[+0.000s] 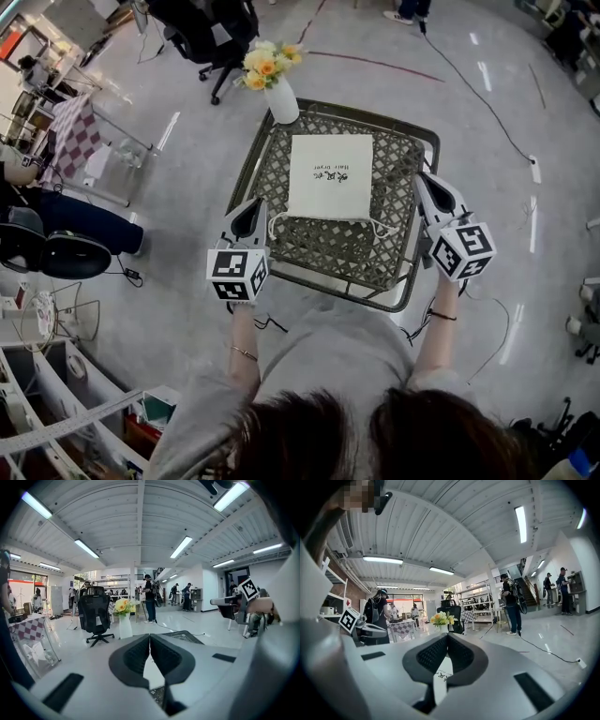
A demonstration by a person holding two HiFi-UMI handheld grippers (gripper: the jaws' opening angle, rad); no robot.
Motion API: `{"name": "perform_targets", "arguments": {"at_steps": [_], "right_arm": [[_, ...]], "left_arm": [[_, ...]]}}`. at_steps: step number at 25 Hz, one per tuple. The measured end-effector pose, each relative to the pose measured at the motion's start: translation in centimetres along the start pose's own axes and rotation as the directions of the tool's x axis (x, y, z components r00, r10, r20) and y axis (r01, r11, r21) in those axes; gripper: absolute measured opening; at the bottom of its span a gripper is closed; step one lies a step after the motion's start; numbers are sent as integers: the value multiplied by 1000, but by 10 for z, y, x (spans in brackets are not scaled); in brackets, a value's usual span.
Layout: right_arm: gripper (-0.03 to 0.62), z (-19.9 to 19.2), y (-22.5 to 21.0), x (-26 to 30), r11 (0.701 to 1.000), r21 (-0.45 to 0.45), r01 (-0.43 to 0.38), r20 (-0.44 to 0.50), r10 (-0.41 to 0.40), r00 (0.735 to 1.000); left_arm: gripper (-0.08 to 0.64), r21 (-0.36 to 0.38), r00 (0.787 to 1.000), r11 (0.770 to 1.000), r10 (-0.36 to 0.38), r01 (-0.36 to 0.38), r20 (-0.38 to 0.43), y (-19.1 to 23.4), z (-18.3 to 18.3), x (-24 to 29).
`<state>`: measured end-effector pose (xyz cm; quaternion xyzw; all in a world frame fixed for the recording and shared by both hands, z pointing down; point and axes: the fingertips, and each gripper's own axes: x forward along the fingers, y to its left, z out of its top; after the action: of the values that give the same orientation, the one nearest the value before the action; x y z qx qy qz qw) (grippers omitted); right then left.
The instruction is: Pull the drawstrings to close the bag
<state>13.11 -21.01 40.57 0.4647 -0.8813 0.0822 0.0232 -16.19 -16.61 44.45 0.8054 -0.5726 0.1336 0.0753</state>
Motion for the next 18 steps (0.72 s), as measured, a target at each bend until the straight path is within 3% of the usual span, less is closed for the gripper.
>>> {"name": "perform_targets", "arguments": {"at_steps": [11, 18], "right_arm": [[21, -51, -2, 30, 998, 44, -48, -133, 54, 990], [21, -89, -4, 46, 994, 49, -98, -280, 108, 954]], "left_arm": [[25, 6, 989, 998, -55, 56, -135, 3, -41, 33], [25, -28, 972, 994, -112, 108, -207, 12, -73, 56]]}}
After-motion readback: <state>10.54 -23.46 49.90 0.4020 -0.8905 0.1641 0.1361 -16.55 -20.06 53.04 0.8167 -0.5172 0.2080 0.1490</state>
